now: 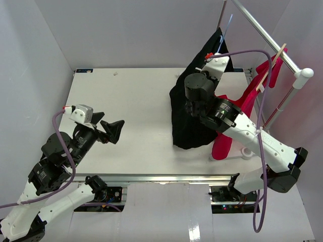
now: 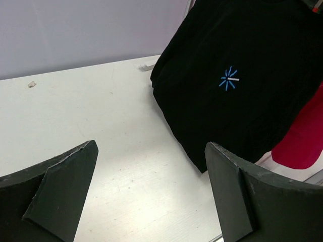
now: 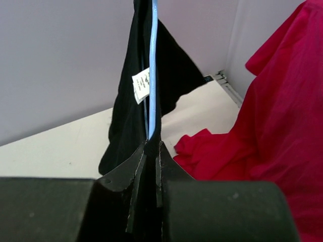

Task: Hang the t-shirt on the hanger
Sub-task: Place the hanger at the clothesline.

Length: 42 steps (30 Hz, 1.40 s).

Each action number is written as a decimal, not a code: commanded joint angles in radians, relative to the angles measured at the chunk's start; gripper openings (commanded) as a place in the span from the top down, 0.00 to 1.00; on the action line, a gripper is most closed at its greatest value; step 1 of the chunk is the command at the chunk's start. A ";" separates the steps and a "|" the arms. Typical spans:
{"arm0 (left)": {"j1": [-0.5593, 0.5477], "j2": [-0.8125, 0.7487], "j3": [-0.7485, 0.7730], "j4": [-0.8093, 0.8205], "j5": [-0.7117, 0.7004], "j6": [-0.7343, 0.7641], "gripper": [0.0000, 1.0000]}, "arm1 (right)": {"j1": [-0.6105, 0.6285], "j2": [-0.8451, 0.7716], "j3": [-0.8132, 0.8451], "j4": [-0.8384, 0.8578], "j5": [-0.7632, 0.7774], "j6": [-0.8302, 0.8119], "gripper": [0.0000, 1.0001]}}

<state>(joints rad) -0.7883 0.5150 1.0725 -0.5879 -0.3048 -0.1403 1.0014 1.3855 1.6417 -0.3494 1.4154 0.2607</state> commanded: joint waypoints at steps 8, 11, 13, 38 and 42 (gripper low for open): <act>-0.002 -0.040 -0.098 -0.018 0.012 0.027 0.02 | -0.139 -0.055 -0.005 0.195 0.167 -0.062 0.92; -0.002 -0.043 -0.124 -0.017 0.017 0.030 0.02 | -0.156 -0.079 -0.066 0.313 0.154 -0.135 0.92; -0.002 -0.046 -0.133 -0.020 0.032 0.030 0.02 | -0.178 -0.065 -0.093 0.407 0.163 -0.221 0.92; -0.002 -0.076 -0.161 -0.063 0.107 0.028 0.02 | -0.365 0.027 -0.199 0.578 0.123 -0.298 0.92; -0.001 -0.084 -0.162 -0.060 0.113 0.016 0.02 | -0.387 0.011 -0.237 0.579 0.110 -0.277 0.92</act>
<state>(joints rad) -0.7883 0.4365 0.9218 -0.6520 -0.2153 -0.1069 0.6421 1.4408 1.4222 0.1431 1.4602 -0.0579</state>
